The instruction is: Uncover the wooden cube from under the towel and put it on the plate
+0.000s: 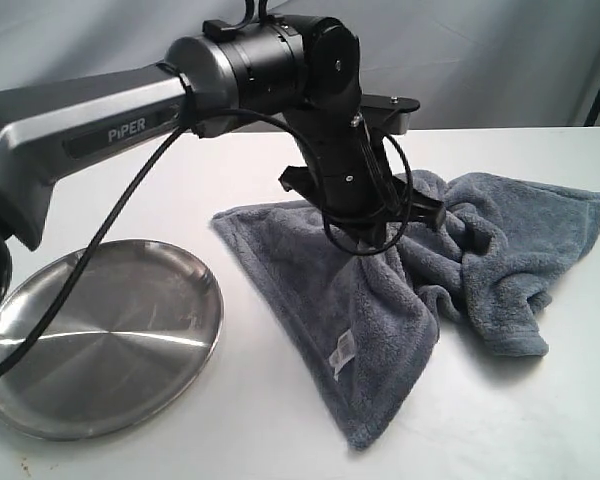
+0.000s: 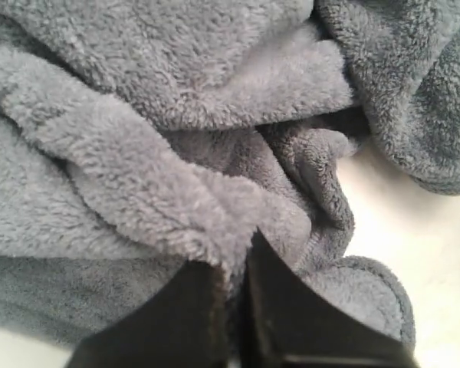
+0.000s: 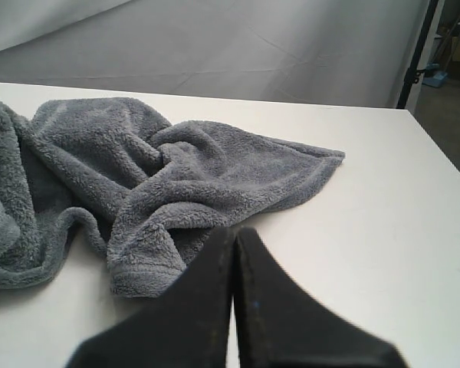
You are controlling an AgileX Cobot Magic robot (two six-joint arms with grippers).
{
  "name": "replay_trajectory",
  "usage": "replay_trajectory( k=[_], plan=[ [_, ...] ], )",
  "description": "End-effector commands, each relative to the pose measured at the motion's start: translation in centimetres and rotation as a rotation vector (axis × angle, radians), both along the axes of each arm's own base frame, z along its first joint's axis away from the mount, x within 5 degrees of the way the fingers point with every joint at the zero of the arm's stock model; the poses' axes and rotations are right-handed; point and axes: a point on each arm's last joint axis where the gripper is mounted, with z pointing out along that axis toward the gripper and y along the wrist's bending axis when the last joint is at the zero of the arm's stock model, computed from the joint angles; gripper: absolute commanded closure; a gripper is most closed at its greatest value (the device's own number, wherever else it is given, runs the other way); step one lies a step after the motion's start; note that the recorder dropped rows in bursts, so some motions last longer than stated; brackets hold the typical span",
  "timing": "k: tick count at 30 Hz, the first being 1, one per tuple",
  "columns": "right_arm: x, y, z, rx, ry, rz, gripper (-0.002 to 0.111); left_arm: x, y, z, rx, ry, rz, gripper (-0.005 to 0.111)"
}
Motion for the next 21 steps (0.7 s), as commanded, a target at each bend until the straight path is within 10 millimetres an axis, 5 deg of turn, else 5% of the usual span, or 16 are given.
replay_trajectory(
  k=[1, 5, 8, 21],
  plan=[
    [0.0, 0.0, 0.0, 0.002, -0.010, 0.004, 0.108, -0.3, 0.1, -1.4, 0.070, 0.019, -0.072, 0.093],
    [0.0, 0.0, 0.0, 0.002, -0.010, 0.004, 0.108, -0.4, 0.2, -2.7, 0.112, 0.067, -0.081, 0.043],
    [0.0, 0.0, 0.0, 0.002, -0.010, 0.004, 0.108, -0.5, 0.3, -2.4, 0.114, 0.075, -0.077, 0.020],
    [0.0, 0.0, 0.0, 0.002, -0.010, 0.004, 0.108, -1.1, 0.8, 4.4, 0.059, -0.158, -0.175, 0.023]
  ],
)
